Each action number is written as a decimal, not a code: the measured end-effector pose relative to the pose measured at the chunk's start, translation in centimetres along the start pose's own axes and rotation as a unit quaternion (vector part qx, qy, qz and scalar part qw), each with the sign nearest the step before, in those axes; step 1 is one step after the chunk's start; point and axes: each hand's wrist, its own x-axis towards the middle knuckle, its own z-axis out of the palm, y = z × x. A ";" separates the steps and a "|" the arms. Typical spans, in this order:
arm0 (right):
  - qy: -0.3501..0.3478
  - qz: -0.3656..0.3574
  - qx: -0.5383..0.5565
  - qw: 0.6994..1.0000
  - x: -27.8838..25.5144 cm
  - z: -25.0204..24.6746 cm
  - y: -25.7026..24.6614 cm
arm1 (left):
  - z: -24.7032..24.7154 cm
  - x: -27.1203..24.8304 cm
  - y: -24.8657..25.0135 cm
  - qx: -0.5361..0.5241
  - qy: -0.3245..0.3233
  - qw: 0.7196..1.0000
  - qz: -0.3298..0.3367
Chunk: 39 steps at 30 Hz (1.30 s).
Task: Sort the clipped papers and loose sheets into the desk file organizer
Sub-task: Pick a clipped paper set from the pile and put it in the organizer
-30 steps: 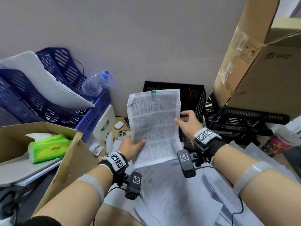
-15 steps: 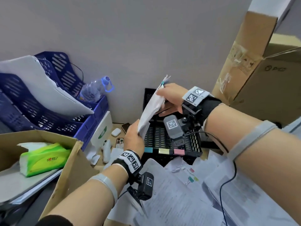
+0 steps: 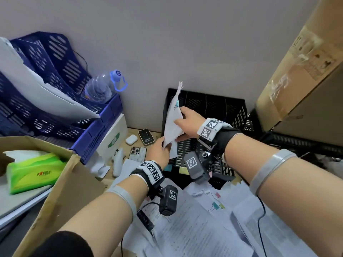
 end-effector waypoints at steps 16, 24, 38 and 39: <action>-0.006 0.002 0.052 0.999 0.2 1.2 2.2 | 0.4 -0.4 0.4 0.015 -0.058 0.997 -0.040; -0.088 0.069 0.034 0.993 -2.8 2.7 6.5 | -0.1 -1.9 -3.6 -0.087 -0.056 0.982 -0.156; -0.156 0.307 -0.090 0.934 -14.2 9.7 24.2 | 3.7 -11.1 -12.9 0.110 -0.360 0.904 -0.201; -0.141 0.310 -0.076 0.937 -14.3 10.1 24.8 | 3.9 -11.3 -13.2 0.119 -0.358 0.906 -0.191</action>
